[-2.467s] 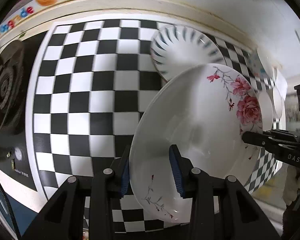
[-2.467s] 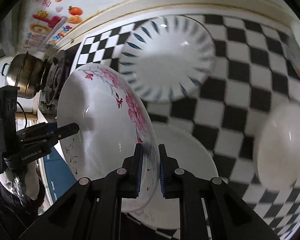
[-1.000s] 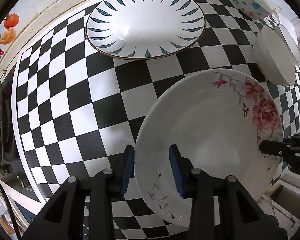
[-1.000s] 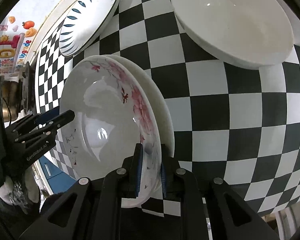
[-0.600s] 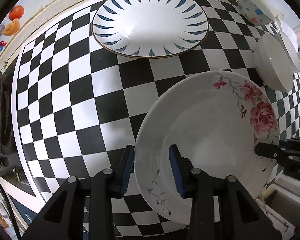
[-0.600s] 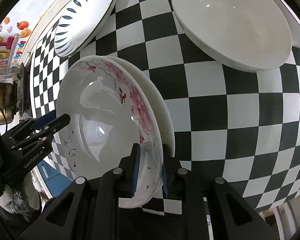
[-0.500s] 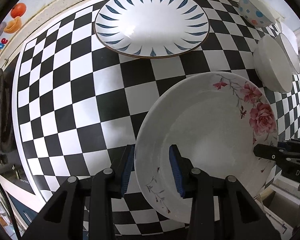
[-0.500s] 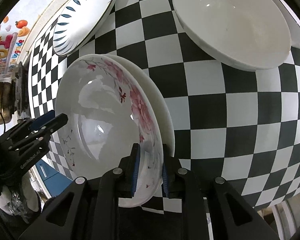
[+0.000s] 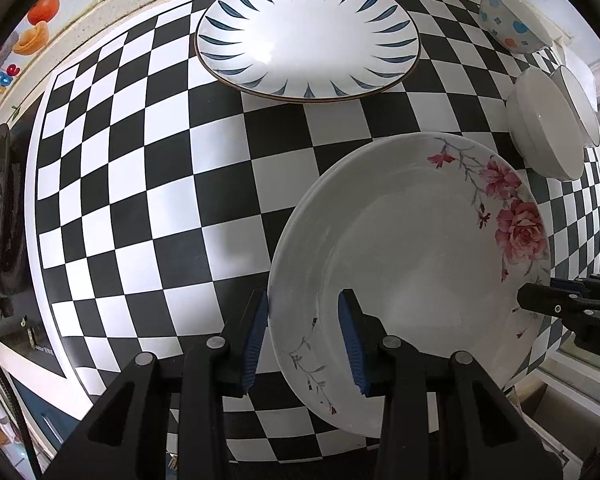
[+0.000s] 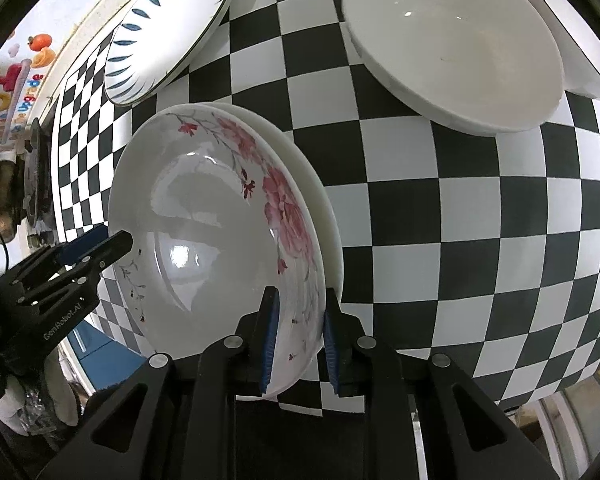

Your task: Organize plates and bowls

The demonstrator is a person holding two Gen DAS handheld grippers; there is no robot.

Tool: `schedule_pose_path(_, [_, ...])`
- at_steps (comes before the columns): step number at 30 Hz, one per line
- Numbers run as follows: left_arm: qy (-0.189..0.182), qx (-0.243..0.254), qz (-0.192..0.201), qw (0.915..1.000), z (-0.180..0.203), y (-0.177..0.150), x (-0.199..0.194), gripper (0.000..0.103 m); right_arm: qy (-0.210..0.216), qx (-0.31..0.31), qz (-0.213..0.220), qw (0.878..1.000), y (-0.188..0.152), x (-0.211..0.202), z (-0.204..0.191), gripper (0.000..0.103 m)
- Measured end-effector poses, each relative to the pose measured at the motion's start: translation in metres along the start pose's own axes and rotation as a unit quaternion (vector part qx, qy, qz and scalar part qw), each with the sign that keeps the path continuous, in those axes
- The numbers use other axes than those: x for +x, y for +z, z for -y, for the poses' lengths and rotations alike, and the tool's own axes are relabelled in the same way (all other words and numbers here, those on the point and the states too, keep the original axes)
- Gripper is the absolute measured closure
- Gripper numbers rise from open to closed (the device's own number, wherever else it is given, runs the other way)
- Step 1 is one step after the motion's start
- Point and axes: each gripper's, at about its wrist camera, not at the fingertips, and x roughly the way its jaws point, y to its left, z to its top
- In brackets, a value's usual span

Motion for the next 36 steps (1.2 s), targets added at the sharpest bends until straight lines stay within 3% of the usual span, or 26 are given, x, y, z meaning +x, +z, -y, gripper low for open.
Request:
schedule_pose_path(4, [-0.001, 0.000, 0.005, 1.0000, -0.003, -0.001, -0.012, 0.069, -0.010, 0.003, 0.000, 1.000, 0.000, -0.006, 0.006, 0.075])
schedule_pose_path(8, [-0.019, -0.015, 0.023, 0.9995, -0.012, 0.007, -0.035, 0.069, 0.010, 0.013, 0.007, 1.000, 0.000, -0.020, 0.012, 0.075])
schedule_pose_path(13, [-0.049, -0.062, 0.053, 0.9955, -0.044, 0.045, -0.065, 0.065, 0.042, 0.018, 0.062, 0.997, 0.018, -0.061, 0.006, 0.068])
schedule_pose_path(15, [-0.061, -0.088, 0.056, 0.9926, -0.062, 0.068, -0.066, 0.064, 0.061, 0.020, 0.091, 0.994, 0.039, -0.078, 0.000, 0.061])
schedule_pose_path(19, [-0.086, -0.129, 0.048, 0.9868, -0.097, 0.112, -0.052, 0.064, 0.084, 0.022, 0.119, 0.989, 0.090, -0.086, -0.015, 0.061])
schedule_pose_path(24, [-0.112, -0.150, 0.017, 0.9822, -0.114, 0.151, -0.018, 0.064, 0.097, 0.028, 0.113, 0.988, 0.161, -0.061, -0.033, 0.061])
schedule_pose_path(29, [-0.128, -0.156, -0.019, 0.9792, -0.117, 0.168, 0.011, 0.064, 0.093, 0.033, 0.089, 0.991, 0.205, -0.028, -0.041, 0.061])
schedule_pose_path(32, [-0.131, -0.152, -0.021, 0.9795, -0.117, 0.175, 0.019, 0.066, 0.076, 0.033, 0.084, 0.993, 0.219, -0.015, -0.039, 0.066])
schedule_pose_path(33, [-0.133, -0.149, -0.019, 0.9796, -0.115, 0.175, 0.020, 0.067, 0.075, 0.035, 0.083, 0.993, 0.221, -0.012, -0.036, 0.072])
schedule_pose_path(34, [-0.133, -0.145, -0.015, 0.9802, -0.113, 0.175, 0.019, 0.076, 0.076, 0.037, 0.081, 0.993, 0.224, -0.009, -0.033, 0.075])
schedule_pose_path(36, [-0.118, -0.136, -0.011, 0.9836, -0.107, 0.177, 0.019, 0.078, 0.081, 0.039, 0.076, 0.993, 0.225, -0.004, -0.031, 0.088])
